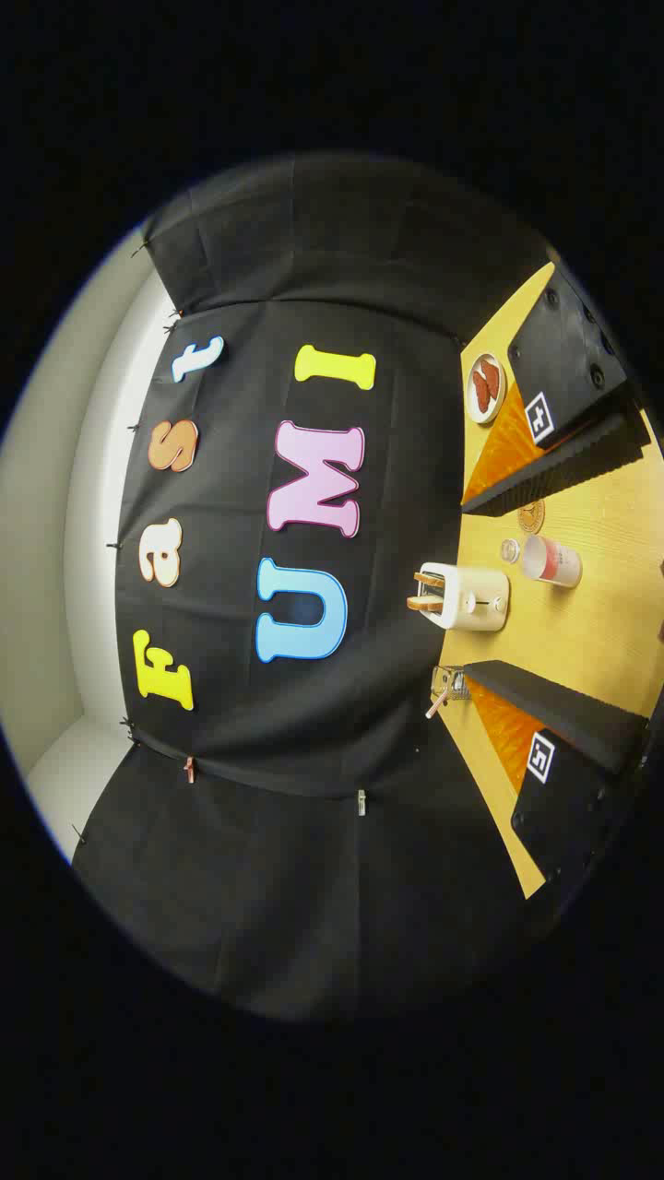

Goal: Take the bottle from table, then pour the juice into the cup, finally place the bottle on the coaster

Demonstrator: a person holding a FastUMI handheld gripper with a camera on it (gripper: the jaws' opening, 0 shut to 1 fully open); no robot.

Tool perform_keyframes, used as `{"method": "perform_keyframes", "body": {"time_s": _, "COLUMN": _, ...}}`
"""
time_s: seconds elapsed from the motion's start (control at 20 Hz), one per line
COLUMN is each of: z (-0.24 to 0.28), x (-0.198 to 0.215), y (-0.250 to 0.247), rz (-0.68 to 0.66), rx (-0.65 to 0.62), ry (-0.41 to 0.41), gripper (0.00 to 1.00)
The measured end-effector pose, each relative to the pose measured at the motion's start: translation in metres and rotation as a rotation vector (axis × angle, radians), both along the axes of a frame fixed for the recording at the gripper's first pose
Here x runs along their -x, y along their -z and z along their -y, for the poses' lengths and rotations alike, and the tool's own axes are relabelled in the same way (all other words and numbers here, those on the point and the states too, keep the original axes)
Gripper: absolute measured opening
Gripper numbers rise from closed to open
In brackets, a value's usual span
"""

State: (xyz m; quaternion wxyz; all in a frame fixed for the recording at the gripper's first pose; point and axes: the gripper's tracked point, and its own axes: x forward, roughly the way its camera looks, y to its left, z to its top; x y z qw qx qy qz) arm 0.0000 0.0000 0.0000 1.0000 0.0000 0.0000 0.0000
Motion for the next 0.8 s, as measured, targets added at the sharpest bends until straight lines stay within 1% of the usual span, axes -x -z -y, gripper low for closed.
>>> {"method": "perform_keyframes", "body": {"time_s": 0.05, "z": 0.001, "x": 0.002, "y": 0.002, "rz": -0.010, "rx": 0.000, "ry": -0.006, "gripper": 0.97}}
{"method": "perform_keyframes", "body": {"time_s": 0.2, "z": 0.004, "x": 0.002, "y": 0.004, "rz": -0.020, "rx": 0.019, "ry": 0.009, "gripper": 0.97}}
{"method": "perform_keyframes", "body": {"time_s": 0.35, "z": -0.008, "x": -0.005, "y": 0.008, "rz": -0.040, "rx": -0.012, "ry": 0.005, "gripper": 0.97}}
{"method": "perform_keyframes", "body": {"time_s": 0.6, "z": -0.017, "x": -0.010, "y": 0.007, "rz": -0.021, "rx": -0.005, "ry": 0.062, "gripper": 0.97}}
{"method": "perform_keyframes", "body": {"time_s": 0.8, "z": -0.027, "x": -0.014, "y": 0.019, "rz": -0.022, "rx": -0.008, "ry": 0.106, "gripper": 0.97}}
